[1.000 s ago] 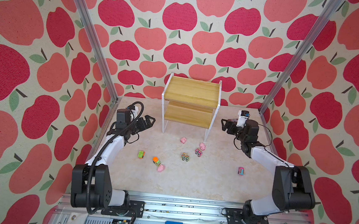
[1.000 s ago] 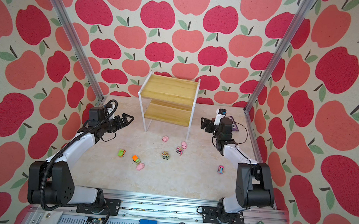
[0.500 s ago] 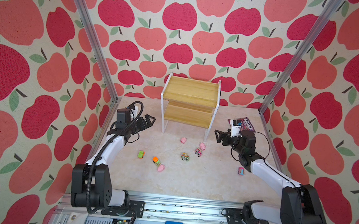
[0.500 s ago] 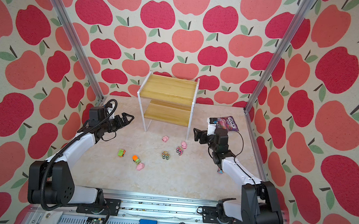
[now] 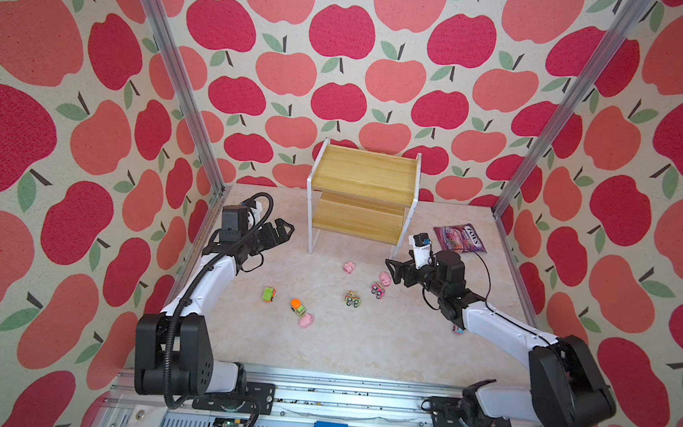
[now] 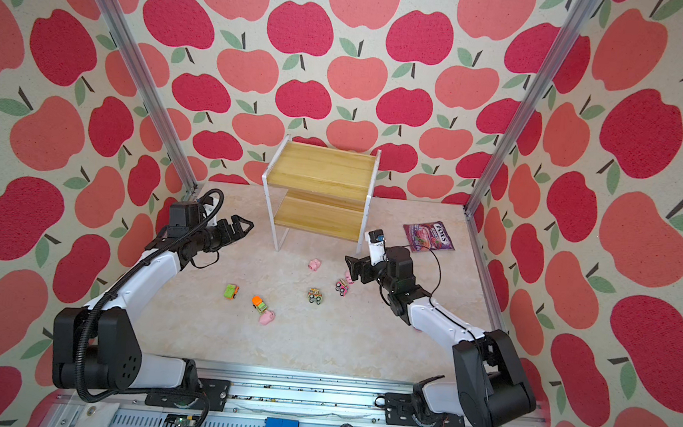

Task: Place and organize the plastic toys onto the shelf
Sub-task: 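Move the right gripper over the pink pig toys near the shelf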

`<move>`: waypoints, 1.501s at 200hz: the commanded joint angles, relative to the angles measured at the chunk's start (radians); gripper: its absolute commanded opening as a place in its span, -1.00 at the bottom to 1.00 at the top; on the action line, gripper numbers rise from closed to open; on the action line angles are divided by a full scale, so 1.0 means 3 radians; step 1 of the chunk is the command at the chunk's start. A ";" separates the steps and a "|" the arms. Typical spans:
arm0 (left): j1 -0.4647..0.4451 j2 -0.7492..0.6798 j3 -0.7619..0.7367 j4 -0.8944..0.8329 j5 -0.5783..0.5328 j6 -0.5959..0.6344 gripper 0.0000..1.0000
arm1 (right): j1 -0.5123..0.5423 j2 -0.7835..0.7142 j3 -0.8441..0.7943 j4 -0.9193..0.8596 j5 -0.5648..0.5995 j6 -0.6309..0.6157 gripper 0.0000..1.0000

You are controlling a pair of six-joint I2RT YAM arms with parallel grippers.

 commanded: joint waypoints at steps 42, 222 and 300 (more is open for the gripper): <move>-0.0065 0.0048 0.0204 -0.0427 -0.0142 0.0333 0.99 | -0.0076 0.0363 0.0355 0.0142 0.0320 -0.0227 0.88; -0.0398 -0.0348 -0.0136 -0.1238 -0.1011 0.0232 0.99 | -0.0582 -0.0115 0.0110 0.0061 0.0072 0.0331 0.85; -0.0505 -0.0263 -0.0156 -0.1850 -0.1012 0.0070 0.92 | 0.0221 -0.0564 -0.0196 -0.0937 0.0046 0.0426 0.78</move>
